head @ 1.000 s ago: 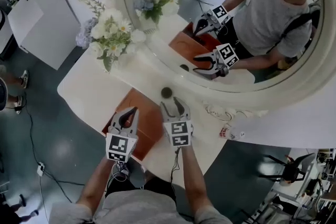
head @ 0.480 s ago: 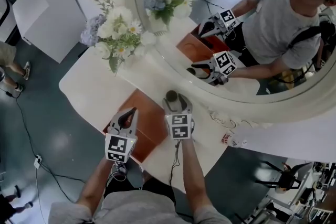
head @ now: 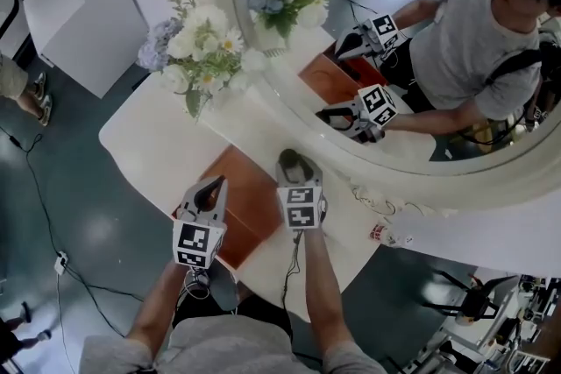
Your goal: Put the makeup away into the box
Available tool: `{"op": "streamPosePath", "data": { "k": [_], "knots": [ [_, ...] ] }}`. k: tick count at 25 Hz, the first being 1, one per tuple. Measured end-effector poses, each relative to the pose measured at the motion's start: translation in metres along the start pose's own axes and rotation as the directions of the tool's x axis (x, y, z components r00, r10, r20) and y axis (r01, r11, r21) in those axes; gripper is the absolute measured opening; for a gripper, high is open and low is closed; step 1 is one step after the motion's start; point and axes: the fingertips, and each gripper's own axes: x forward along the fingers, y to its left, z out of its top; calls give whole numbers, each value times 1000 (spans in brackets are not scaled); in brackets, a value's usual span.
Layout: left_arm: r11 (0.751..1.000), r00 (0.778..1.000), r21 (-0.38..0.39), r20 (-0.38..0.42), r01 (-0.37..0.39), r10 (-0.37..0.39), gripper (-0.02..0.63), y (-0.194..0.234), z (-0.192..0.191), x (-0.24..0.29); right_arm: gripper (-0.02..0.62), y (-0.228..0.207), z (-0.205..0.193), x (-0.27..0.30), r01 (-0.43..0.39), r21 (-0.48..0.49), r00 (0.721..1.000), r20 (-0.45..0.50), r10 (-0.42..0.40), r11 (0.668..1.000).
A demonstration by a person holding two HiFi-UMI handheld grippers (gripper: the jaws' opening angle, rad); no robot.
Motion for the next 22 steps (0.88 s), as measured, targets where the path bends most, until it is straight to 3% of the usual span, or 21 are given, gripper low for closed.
{"op": "streamPosePath", "data": {
  "k": [11,22],
  "knots": [
    [999,999,-14,10,-42,42,0,5,-2,-24,216,14,16,-19,-45,-33,996,82,47,998],
    [991,991,-29,38,-131,132,0,17,-2,-75,216,76,42,-70,-139,-118,971,179,159,983]
  ]
}}
